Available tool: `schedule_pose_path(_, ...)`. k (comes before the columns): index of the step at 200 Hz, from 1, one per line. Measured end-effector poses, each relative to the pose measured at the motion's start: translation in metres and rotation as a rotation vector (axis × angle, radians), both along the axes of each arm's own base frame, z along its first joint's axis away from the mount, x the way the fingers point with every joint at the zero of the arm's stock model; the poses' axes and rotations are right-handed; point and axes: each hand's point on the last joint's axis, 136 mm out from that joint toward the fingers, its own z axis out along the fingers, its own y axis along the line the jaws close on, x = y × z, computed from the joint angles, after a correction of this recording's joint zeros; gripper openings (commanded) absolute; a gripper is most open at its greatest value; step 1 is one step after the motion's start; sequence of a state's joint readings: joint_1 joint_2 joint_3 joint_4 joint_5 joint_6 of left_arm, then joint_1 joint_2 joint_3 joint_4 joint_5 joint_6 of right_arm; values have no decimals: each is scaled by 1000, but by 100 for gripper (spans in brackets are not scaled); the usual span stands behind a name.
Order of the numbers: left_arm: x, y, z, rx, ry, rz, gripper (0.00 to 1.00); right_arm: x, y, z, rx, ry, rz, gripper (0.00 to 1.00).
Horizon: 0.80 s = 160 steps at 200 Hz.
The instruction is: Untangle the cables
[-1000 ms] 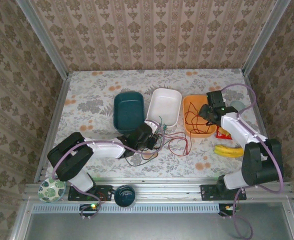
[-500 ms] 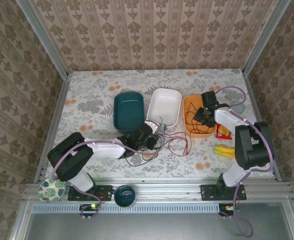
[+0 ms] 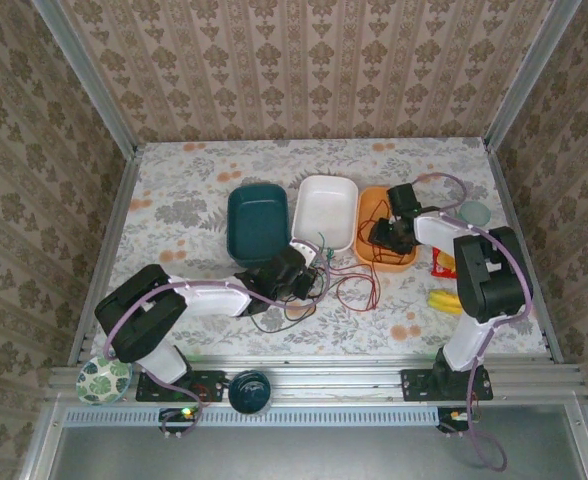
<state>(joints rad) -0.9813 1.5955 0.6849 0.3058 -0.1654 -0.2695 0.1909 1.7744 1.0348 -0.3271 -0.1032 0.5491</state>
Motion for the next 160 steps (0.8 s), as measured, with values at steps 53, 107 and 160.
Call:
schedule_pose_path(53, 1, -2, 0, 9, 6, -1, 0, 2, 10, 15, 11, -43, 58, 48)
schedule_pose_path(107, 1, -3, 1, 10, 6, -2, 0, 14, -12, 94, 2, -235, 3, 48)
schedule_pose_path(160, 0, -4, 1, 11, 5, -8, 0, 25, -79, 95, 55, -219, -232, 34)
